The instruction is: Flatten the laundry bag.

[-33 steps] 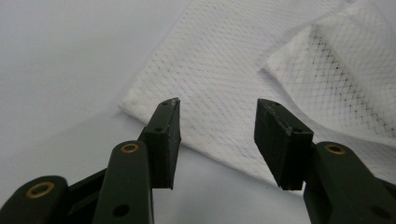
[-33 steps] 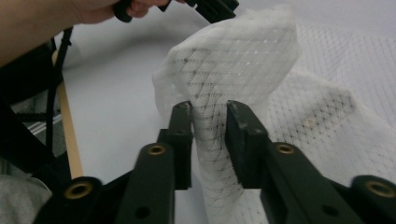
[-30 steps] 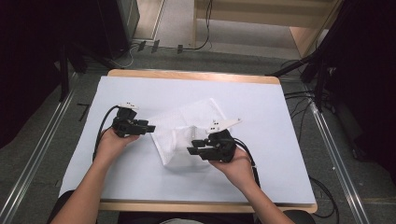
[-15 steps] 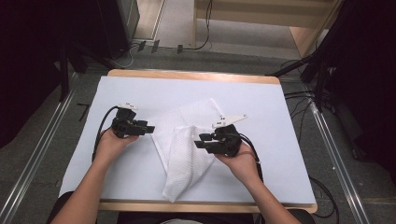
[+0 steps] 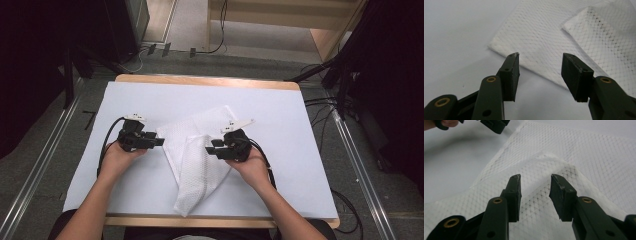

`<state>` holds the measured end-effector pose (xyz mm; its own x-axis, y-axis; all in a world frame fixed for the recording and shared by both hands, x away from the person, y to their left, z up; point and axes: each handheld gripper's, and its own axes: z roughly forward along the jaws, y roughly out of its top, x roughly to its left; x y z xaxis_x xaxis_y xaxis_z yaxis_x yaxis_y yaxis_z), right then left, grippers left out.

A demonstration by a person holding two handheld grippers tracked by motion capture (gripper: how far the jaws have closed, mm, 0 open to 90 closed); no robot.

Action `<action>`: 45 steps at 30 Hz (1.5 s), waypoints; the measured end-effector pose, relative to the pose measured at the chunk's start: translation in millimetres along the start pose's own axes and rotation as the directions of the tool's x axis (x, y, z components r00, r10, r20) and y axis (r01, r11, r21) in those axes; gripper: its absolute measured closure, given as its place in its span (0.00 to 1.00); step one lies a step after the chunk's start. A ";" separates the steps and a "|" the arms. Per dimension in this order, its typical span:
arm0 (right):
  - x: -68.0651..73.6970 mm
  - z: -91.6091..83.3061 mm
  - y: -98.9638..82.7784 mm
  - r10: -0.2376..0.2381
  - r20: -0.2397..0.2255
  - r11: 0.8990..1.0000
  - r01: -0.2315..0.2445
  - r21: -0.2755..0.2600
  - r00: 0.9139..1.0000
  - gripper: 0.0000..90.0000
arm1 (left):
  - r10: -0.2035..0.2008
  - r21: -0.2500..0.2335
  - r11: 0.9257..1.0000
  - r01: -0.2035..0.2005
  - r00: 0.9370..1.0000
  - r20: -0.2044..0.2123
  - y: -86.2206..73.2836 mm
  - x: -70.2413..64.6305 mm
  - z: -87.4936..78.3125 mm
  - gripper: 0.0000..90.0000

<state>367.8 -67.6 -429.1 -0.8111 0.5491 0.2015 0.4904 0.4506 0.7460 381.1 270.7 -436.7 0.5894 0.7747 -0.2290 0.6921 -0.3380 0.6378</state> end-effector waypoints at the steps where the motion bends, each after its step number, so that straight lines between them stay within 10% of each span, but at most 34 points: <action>1: -0.4 3.1 1.3 0.001 0.004 1.000 -0.001 0.007 1.000 0.68 | 0.000 0.000 1.000 0.000 1.000 0.000 0.0 0.0 0.0 0.54; 24: -31.3 71.9 28.5 0.006 0.052 0.994 -0.012 0.112 0.999 0.58 | 0.012 -0.002 1.000 -0.012 1.000 0.000 -8.5 -13.3 5.3 0.52; 34: -26.4 74.0 23.2 -0.040 0.061 0.991 0.032 0.129 0.997 0.67 | 0.033 0.014 0.999 -0.033 0.999 -0.019 -7.9 -14.6 16.8 0.52; 45: -20.0 73.6 20.2 -0.068 0.100 0.990 0.055 0.129 0.993 0.78 | 0.103 0.005 0.995 -0.103 0.982 -0.156 -14.3 -29.3 25.6 0.60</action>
<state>417.3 -17.7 -464.9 -0.8066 0.5848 0.0860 0.4822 0.5668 0.6680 364.6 239.1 -457.9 0.5851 0.8097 -0.0444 0.6296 -0.4191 0.6542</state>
